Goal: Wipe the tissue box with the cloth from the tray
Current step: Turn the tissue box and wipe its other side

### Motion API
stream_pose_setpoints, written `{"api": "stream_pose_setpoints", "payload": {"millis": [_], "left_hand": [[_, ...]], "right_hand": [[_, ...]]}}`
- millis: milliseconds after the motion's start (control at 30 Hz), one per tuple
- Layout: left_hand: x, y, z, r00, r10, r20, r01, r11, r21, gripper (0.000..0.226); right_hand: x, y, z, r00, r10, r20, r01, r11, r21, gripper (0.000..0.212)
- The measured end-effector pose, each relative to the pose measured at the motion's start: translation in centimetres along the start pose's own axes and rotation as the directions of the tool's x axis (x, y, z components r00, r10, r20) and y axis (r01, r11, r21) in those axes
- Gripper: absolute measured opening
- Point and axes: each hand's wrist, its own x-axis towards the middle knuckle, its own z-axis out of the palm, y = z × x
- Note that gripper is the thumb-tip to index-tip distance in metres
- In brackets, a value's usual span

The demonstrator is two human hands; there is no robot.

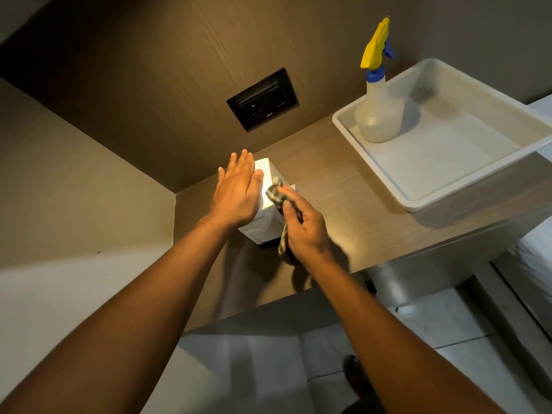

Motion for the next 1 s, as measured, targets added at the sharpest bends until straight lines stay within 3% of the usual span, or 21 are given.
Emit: {"api": "stream_pose_setpoints", "payload": {"millis": [200, 367, 467, 867, 1000], "left_hand": [[0.1, 0.1, -0.1, 1.000, -0.005, 0.006, 0.005, 1.000, 0.006, 0.063], [0.2, 0.1, -0.2, 1.000, -0.018, 0.004, 0.018, 1.000, 0.008, 0.060], [0.2, 0.1, -0.1, 1.000, -0.020, -0.006, 0.020, 1.000, -0.018, 0.059], [0.2, -0.1, 0.0, 1.000, 0.000, -0.012, 0.000, 1.000, -0.030, 0.062], [0.2, 0.0, -0.1, 1.000, 0.011, -0.010, -0.011, 1.000, -0.025, 0.059]], "right_hand": [[2.7, -1.6, 0.1, 0.999, -0.030, 0.013, 0.032, 0.995, -0.099, 0.033], [7.6, -3.4, -0.1, 0.992, 0.017, 0.126, 0.014, 0.970, -0.242, 0.036], [7.5, -3.0, -0.1, 0.991, 0.001, 0.135, 0.030, 0.973, -0.229, 0.035], [-0.7, -0.4, 0.6, 0.983, -0.172, -0.063, 0.170, 0.985, -0.034, 0.033], [3.0, -1.4, 0.9, 0.996, -0.062, -0.068, 0.059, 0.997, -0.047, 0.031]]}}
